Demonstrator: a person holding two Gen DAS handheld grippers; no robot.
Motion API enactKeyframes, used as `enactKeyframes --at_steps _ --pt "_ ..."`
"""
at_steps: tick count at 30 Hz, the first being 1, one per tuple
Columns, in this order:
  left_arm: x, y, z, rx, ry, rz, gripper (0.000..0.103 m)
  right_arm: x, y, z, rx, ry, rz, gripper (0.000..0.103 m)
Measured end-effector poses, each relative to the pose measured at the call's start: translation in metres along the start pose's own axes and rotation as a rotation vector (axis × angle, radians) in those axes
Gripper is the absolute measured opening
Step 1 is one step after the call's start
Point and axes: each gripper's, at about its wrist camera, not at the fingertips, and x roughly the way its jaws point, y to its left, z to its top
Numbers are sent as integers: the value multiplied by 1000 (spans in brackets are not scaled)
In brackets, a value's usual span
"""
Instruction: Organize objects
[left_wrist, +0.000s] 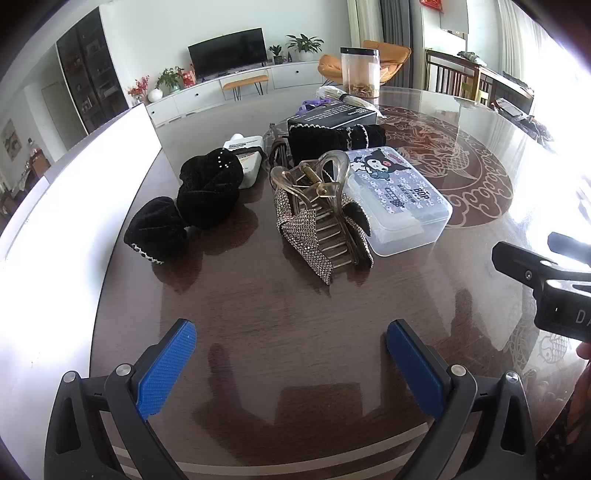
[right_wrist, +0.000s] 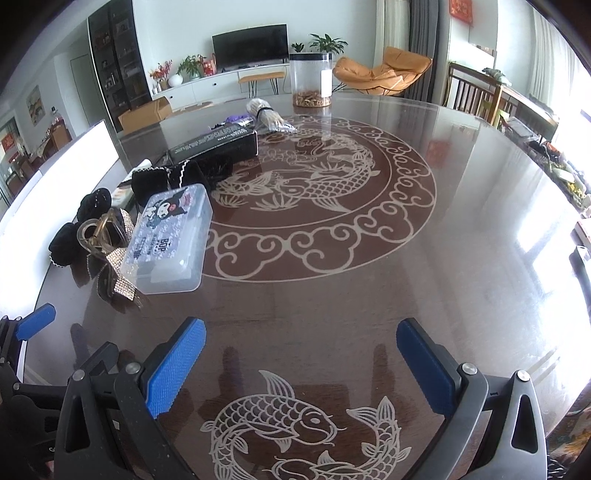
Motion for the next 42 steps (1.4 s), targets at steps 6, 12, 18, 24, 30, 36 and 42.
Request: enactKeyframes --at_steps 6,12,18,24,30,36,42 --pt "2 3 0 -12 5 -16 103 5 -1 0 5 26 -4 103" --pt "4 4 1 -22 12 -30 103 10 0 -1 8 47 -9 103" --pt "7 7 3 -38 30 -48 103 16 0 -1 4 73 -20 103" --pt "9 9 3 -51 41 -60 103 17 0 -2 8 76 -20 103" --pt "13 14 4 -65 58 -92 103 18 2 -2 -3 81 -31 103" --pt "14 14 5 -44 68 -108 103 20 3 -2 -13 83 -42 103" --pt "14 14 6 -39 79 -111 103 20 3 -3 -15 82 -43 103"
